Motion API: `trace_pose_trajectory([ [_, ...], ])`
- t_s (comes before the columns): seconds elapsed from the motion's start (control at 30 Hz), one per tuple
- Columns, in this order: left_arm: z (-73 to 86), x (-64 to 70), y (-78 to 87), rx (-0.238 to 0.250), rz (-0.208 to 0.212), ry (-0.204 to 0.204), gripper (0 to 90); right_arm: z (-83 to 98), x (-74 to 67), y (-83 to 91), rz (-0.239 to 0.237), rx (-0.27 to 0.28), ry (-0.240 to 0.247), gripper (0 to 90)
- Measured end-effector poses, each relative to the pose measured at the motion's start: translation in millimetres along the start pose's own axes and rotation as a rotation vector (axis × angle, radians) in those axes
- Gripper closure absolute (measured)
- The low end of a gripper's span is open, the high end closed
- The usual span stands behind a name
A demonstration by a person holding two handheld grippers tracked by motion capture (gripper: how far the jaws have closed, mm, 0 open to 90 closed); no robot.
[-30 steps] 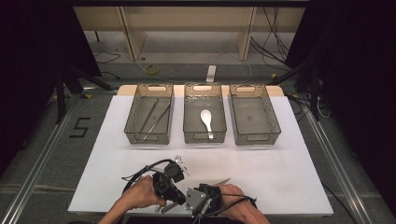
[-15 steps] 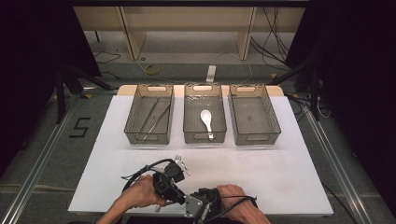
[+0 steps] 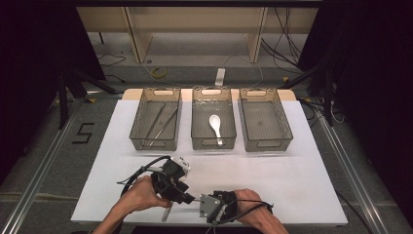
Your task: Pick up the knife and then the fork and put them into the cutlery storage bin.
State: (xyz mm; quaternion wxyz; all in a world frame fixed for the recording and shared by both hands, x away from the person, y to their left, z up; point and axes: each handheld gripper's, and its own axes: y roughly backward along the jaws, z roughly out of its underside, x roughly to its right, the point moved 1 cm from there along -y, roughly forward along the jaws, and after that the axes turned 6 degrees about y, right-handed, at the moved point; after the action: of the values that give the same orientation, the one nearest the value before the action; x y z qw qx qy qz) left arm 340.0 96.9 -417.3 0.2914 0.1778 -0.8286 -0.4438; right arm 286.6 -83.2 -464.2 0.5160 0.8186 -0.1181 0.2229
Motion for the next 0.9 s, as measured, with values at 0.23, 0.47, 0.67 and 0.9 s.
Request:
trace_pose_trajectory([
  [0.23, 1.4, -6.3, 14.0, 0.090, -0.075, 0.033, 25.0, 12.4, 12.8, 4.4, 0.038, -0.006, -0.092, 83.5],
  [0.47, 2.1, -8.1, 26.7, 0.241, -0.110, 0.036, 18.7, 25.4, 23.9, 12.9, 0.068, -0.017, -0.145, 83.5],
  [0.67, 6.9, -11.5, 32.9, 0.298, -0.119, 0.045, 17.0, 39.5, 35.6, 17.8, 0.085, -0.046, -0.216, 83.5],
  [0.9, 15.4, -15.4, 26.6, 0.273, -0.126, 0.059, 17.1, 58.3, 54.5, 20.1, 0.087, -0.006, -0.419, 83.6],
])
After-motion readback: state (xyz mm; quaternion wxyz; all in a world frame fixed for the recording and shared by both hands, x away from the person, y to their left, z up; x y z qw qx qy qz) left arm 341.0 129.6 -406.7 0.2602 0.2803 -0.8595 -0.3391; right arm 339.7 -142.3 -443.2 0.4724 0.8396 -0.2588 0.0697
